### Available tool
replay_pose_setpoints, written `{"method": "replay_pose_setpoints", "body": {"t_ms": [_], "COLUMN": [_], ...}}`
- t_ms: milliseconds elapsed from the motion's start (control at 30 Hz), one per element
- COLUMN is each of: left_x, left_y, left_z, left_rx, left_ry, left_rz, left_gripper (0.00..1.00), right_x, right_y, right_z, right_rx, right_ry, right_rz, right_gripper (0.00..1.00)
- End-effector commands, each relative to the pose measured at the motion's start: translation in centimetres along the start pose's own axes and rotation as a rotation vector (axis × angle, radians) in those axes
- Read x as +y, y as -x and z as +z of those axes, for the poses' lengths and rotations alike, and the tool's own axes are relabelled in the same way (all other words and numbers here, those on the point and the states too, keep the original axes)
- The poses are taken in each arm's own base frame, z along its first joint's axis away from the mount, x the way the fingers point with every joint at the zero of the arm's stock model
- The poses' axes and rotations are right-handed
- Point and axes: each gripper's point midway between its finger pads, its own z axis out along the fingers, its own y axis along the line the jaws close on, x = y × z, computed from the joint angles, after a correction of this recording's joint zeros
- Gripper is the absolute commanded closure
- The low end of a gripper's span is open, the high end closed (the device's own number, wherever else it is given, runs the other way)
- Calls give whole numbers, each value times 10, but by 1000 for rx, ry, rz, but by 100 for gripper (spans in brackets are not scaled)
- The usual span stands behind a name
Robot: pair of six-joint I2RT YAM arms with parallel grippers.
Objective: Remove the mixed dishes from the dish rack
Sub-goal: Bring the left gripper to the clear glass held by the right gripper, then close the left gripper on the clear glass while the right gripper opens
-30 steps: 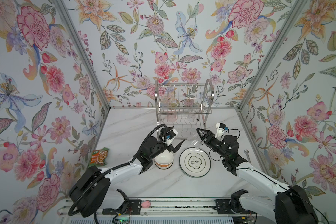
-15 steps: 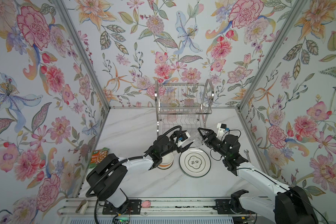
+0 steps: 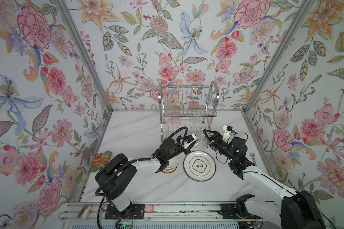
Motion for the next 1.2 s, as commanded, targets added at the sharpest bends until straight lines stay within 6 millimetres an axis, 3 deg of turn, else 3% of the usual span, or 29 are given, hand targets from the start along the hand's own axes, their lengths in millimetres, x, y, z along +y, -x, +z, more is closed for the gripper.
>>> {"method": "replay_pose_setpoints", "body": {"t_ms": [0,133,267,400,567,767,1000,1167], "left_x": [0,3,10,25,40,74,131,166], "left_y": [18,23,29,48,60,60,60,51], "left_z": [5,3,-6,-28,-62,-129,-201,-239], "left_rx": [-59,-68,-68,-79,-46,13,203,339], "left_ry": [14,28,74,151,239,451,698,805], "left_rz": [-1,0,-2,8,9,-53,-193,-223], "left_gripper": [82,100,100,100,100,100,100,100], "right_x": [12,9,10,13,19,20,16,20], "right_y": [0,-2,2,9,14,16,15,9], "right_z": [2,2,-2,-8,-18,-28,-31,-30], "right_rx": [16,22,1,-27,-43,-33,-18,-6], "right_ry": [58,54,71,66,17,-61,-105,-89], "right_rz": [13,16,-12,-107,-300,-537,-677,-790], "right_gripper": [100,91,60,26,4,1,1,1]}}
